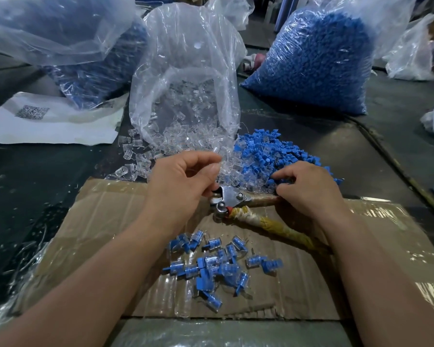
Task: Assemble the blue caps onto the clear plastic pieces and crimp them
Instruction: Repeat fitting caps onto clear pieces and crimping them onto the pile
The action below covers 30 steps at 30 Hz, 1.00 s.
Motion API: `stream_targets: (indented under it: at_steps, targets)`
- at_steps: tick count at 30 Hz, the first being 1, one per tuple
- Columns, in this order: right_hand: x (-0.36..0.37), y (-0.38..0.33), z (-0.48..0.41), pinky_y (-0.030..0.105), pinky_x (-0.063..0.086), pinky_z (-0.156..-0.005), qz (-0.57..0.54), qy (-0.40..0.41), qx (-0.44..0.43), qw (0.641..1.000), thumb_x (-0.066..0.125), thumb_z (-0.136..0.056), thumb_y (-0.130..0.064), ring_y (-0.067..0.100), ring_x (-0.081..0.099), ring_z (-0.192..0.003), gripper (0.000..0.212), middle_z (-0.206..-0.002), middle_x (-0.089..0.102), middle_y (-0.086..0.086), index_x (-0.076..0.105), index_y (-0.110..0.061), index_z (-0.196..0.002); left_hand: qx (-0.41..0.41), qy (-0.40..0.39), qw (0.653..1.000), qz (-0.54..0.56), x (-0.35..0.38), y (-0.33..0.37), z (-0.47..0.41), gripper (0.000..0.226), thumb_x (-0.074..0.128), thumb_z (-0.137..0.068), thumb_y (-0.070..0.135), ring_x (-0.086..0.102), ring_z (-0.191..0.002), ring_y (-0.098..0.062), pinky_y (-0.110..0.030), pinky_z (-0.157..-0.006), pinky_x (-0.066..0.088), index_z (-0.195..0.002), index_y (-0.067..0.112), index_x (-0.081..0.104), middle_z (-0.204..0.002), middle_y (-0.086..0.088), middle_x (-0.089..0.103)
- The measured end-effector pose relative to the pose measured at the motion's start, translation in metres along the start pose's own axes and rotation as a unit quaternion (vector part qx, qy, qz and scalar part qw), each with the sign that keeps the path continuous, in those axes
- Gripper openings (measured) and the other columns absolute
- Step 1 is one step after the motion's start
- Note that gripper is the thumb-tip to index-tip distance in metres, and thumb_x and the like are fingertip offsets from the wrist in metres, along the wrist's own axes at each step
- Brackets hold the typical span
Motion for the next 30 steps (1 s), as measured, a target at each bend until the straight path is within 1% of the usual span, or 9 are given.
stream_targets:
  at_steps: [5, 10, 12, 15, 17, 19, 22, 26, 30]
  targets:
    - [-0.001, -0.004, 0.002, 0.031, 0.043, -0.087, -0.007, 0.019, -0.025, 0.999, 0.060, -0.083, -0.015, 0.005, 0.046, -0.085, 0.027, -0.105, 0.065, -0.006, 0.068, -0.027, -0.105, -0.026, -0.001, 0.999, 0.028, 0.000, 0.002, 0.002, 0.026, 0.062, -0.081, -0.003, 0.063, -0.059, -0.004, -0.016, -0.058, 0.053, -0.089, 0.022, 0.064, -0.070, 0.002, 0.062]
    - [-0.003, -0.005, 0.006, 0.035, 0.042, -0.095, -0.058, 0.049, -0.051, 0.996, 0.058, -0.086, -0.008, 0.009, 0.051, -0.094, 0.030, -0.098, 0.055, -0.008, 0.062, -0.020, -0.113, -0.036, -0.005, 0.999, 0.027, 0.000, 0.005, 0.003, 0.020, 0.064, -0.079, -0.001, 0.064, -0.060, -0.006, -0.015, -0.057, 0.052, -0.084, 0.018, 0.064, -0.071, 0.000, 0.065]
    - [-0.006, -0.006, 0.007, 0.027, 0.038, -0.091, -0.078, 0.065, -0.059, 0.993, 0.057, -0.087, -0.008, 0.007, 0.047, -0.093, 0.028, -0.095, 0.049, -0.011, 0.062, -0.018, -0.112, -0.038, -0.012, 0.999, 0.029, 0.001, 0.005, 0.004, 0.019, 0.065, -0.078, 0.000, 0.064, -0.060, -0.008, -0.016, -0.057, 0.052, -0.083, 0.018, 0.065, -0.069, 0.001, 0.066]
    - [-0.012, -0.010, 0.011, 0.017, 0.031, -0.080, -0.089, 0.071, -0.073, 0.991, 0.058, -0.088, -0.013, 0.005, 0.045, -0.090, 0.016, -0.091, 0.048, -0.012, 0.064, -0.020, -0.101, -0.039, -0.025, 0.999, 0.028, 0.001, 0.005, 0.005, 0.017, 0.065, -0.078, 0.001, 0.064, -0.060, -0.008, -0.016, -0.057, 0.051, -0.082, 0.017, 0.066, -0.067, 0.002, 0.067]
    - [-0.015, -0.015, 0.015, 0.007, 0.033, -0.071, -0.112, 0.072, -0.088, 0.987, 0.061, -0.086, -0.015, 0.001, 0.047, -0.082, 0.011, -0.085, 0.048, -0.016, 0.061, -0.024, -0.093, -0.036, -0.037, 0.998, 0.029, 0.002, 0.006, 0.006, 0.016, 0.065, -0.078, 0.001, 0.063, -0.059, -0.008, -0.016, -0.057, 0.050, -0.081, 0.017, 0.066, -0.066, 0.003, 0.067]
    - [-0.020, -0.021, 0.022, 0.002, 0.038, -0.068, -0.182, 0.081, -0.103, 0.975, 0.064, -0.084, -0.014, -0.001, 0.052, -0.076, 0.018, -0.082, 0.052, -0.019, 0.057, -0.031, -0.086, -0.035, -0.044, 0.998, 0.030, 0.004, 0.007, 0.007, 0.016, 0.066, -0.077, 0.002, 0.063, -0.059, -0.008, -0.015, -0.057, 0.050, -0.080, 0.017, 0.067, -0.066, 0.004, 0.067]
    - [-0.026, -0.033, 0.035, 0.009, 0.046, -0.067, -0.298, 0.090, -0.125, 0.942, 0.063, -0.084, -0.012, -0.003, 0.056, -0.077, 0.032, -0.078, 0.058, -0.019, 0.057, -0.043, -0.088, -0.045, -0.053, 0.997, 0.035, 0.007, 0.007, 0.008, 0.017, 0.066, -0.077, 0.002, 0.065, -0.059, -0.008, -0.013, -0.057, 0.050, -0.078, 0.018, 0.068, -0.067, 0.005, 0.069]
    - [-0.023, -0.049, 0.044, 0.013, 0.048, -0.068, -0.409, 0.069, -0.140, 0.899, 0.067, -0.080, -0.007, 0.003, 0.063, -0.075, 0.027, -0.077, 0.066, -0.014, 0.061, -0.033, -0.081, -0.062, -0.062, 0.994, 0.058, 0.009, 0.007, 0.010, 0.019, 0.064, -0.078, -0.004, 0.066, -0.058, -0.008, -0.014, -0.056, 0.051, -0.079, 0.014, 0.068, -0.065, 0.001, 0.069]
    - [-0.023, -0.060, 0.051, 0.012, 0.048, -0.065, -0.406, 0.079, -0.179, 0.893, 0.070, -0.077, -0.005, 0.002, 0.062, -0.071, 0.026, -0.080, 0.066, -0.011, 0.062, -0.030, -0.080, -0.063, -0.065, 0.994, 0.068, 0.010, 0.008, 0.010, 0.018, 0.064, -0.077, -0.004, 0.066, -0.058, -0.010, -0.017, -0.057, 0.053, -0.080, 0.013, 0.068, -0.064, -0.001, 0.069]
Point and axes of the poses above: each hand's wrist, its own z-axis away from the middle knuckle, its own x-axis out of the palm, y = z × x, the point moved 4 cm from there along -z, towards the middle knuckle
